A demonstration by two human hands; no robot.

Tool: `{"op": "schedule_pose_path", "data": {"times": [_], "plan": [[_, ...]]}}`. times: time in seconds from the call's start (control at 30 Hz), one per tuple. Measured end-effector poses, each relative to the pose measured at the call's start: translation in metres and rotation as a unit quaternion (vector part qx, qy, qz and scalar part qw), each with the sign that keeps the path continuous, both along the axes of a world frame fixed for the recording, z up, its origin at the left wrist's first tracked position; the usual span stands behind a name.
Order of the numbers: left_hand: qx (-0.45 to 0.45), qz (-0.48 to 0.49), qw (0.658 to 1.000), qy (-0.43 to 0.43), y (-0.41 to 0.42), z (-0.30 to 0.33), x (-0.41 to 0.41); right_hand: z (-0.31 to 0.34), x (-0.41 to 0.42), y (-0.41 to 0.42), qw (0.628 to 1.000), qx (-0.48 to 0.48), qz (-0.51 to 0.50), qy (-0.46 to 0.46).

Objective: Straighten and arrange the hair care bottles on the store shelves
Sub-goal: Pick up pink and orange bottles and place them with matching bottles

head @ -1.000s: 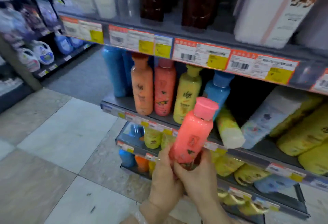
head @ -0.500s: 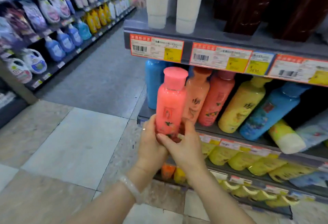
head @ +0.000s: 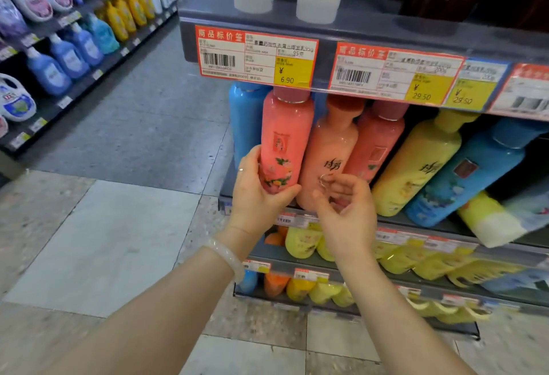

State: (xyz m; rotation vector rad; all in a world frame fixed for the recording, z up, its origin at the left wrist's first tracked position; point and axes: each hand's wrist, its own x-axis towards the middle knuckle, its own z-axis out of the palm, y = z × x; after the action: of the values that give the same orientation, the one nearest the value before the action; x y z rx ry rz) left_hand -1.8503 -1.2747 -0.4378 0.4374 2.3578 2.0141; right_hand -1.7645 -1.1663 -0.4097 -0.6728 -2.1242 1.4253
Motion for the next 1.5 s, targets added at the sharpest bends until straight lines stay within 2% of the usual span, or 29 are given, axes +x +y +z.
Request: {"op": "schedule_pose_path", "data": {"times": [0.13,0.3,0.5,0.67,0.83,0.97,1.17,1.5], "plan": [[-0.011,0.017,1.0,-0.021,0.009,-0.019,-0.012,-0.008,-0.004,0.0,0.998,0.042,-0.04,-0.011],[0.002,0.032,0.999,-0.044,0.016,-0.036,-0.012,-0.019,-0.015,-0.003,0.998,0.032,-0.05,-0.008],[-0.054,0.04,0.998,0.017,0.018,-0.034,-0.014,-0.016,-0.033,-0.012,0.994,-0.008,-0.11,-0.004],[-0.1,0.029,0.994,0.013,0.013,-0.038,-0.011,-0.016,-0.042,-0.019,0.986,-0.024,-0.166,0.016],[-0.085,0.031,0.996,-0.003,0.007,-0.036,-0.008,-0.02,-0.04,-0.015,0.982,-0.009,-0.185,0.023],[-0.084,0.028,0.996,-0.004,0.007,-0.03,-0.005,-0.024,-0.036,-0.015,0.983,-0.001,-0.183,0.033],[-0.081,0.03,0.996,-0.003,0.007,-0.027,-0.003,-0.017,-0.036,-0.006,0.99,0.034,-0.133,-0.014],[-0.078,0.04,0.996,-0.004,0.025,-0.029,-0.004,-0.003,0.009,-0.002,0.994,0.005,-0.101,0.051]]}}
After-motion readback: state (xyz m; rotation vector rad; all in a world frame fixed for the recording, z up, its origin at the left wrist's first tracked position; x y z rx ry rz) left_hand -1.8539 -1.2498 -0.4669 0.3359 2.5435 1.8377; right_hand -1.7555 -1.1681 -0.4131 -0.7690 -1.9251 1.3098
